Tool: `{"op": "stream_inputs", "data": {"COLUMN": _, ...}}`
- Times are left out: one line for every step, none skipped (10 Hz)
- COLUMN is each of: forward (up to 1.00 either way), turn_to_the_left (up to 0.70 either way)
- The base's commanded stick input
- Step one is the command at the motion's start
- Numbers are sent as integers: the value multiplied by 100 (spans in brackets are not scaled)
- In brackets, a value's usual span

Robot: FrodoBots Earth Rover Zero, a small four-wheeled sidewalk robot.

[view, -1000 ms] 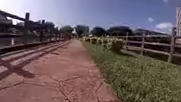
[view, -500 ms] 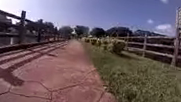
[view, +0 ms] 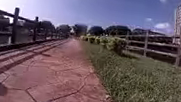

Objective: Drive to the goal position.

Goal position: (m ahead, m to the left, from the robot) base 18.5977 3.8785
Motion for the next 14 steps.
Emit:
{"op": "stream_inputs", "data": {"forward": 50, "turn_to_the_left": 0}}
{"op": "stream_inputs", "data": {"forward": 50, "turn_to_the_left": 0}}
{"op": "stream_inputs", "data": {"forward": 50, "turn_to_the_left": 0}}
{"op": "stream_inputs", "data": {"forward": 50, "turn_to_the_left": 0}}
{"op": "stream_inputs", "data": {"forward": 50, "turn_to_the_left": 0}}
{"op": "stream_inputs", "data": {"forward": 50, "turn_to_the_left": 0}}
{"op": "stream_inputs", "data": {"forward": 50, "turn_to_the_left": 0}}
{"op": "stream_inputs", "data": {"forward": 50, "turn_to_the_left": 0}}
{"op": "stream_inputs", "data": {"forward": 50, "turn_to_the_left": 0}}
{"op": "stream_inputs", "data": {"forward": 50, "turn_to_the_left": 0}}
{"op": "stream_inputs", "data": {"forward": 50, "turn_to_the_left": 0}}
{"op": "stream_inputs", "data": {"forward": 50, "turn_to_the_left": 0}}
{"op": "stream_inputs", "data": {"forward": 50, "turn_to_the_left": 0}}
{"op": "stream_inputs", "data": {"forward": 50, "turn_to_the_left": 0}}
